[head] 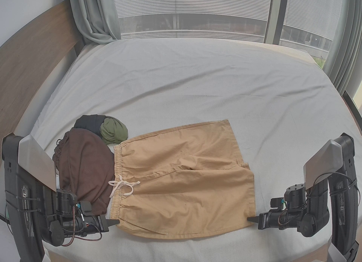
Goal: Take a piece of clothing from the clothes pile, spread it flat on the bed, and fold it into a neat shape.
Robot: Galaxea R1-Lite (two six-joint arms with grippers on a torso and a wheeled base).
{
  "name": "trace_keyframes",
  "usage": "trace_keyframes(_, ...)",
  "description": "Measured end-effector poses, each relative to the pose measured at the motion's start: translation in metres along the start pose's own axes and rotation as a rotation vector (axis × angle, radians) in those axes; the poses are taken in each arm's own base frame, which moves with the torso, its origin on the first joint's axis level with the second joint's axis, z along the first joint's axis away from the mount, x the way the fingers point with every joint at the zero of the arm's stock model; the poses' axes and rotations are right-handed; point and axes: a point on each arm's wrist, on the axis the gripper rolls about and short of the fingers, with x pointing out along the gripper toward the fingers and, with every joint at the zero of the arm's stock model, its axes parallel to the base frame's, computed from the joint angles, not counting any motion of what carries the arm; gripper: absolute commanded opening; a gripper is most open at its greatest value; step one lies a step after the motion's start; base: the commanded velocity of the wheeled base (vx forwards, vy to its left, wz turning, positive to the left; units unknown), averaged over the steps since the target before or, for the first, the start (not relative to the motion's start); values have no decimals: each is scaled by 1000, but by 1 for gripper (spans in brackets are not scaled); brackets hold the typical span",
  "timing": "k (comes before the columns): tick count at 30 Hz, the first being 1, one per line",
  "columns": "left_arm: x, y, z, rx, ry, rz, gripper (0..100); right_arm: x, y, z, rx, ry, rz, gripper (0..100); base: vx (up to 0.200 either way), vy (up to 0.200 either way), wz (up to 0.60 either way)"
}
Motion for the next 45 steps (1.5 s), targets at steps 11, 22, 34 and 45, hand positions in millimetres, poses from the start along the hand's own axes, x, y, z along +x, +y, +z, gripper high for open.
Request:
trace_keyframes(11,-5,-2,2,2,-11,-9,0,-24,10,-4,7,17,-5,0,0,0,0)
trace_keyframes(22,-11,-3,2,-8,-8,3,0,-36,18,-15,6,70,-6,0,0,0,0)
trace_keyframes(34,-15,-8,8,32,-34,-55,0,-40,23,-9,-8,41,13,0,0,0,0)
trace_keyframes(45,-28,-25,30,-48,-155,-125,0,-49,44,40,16,-197,114,0,0,0,0)
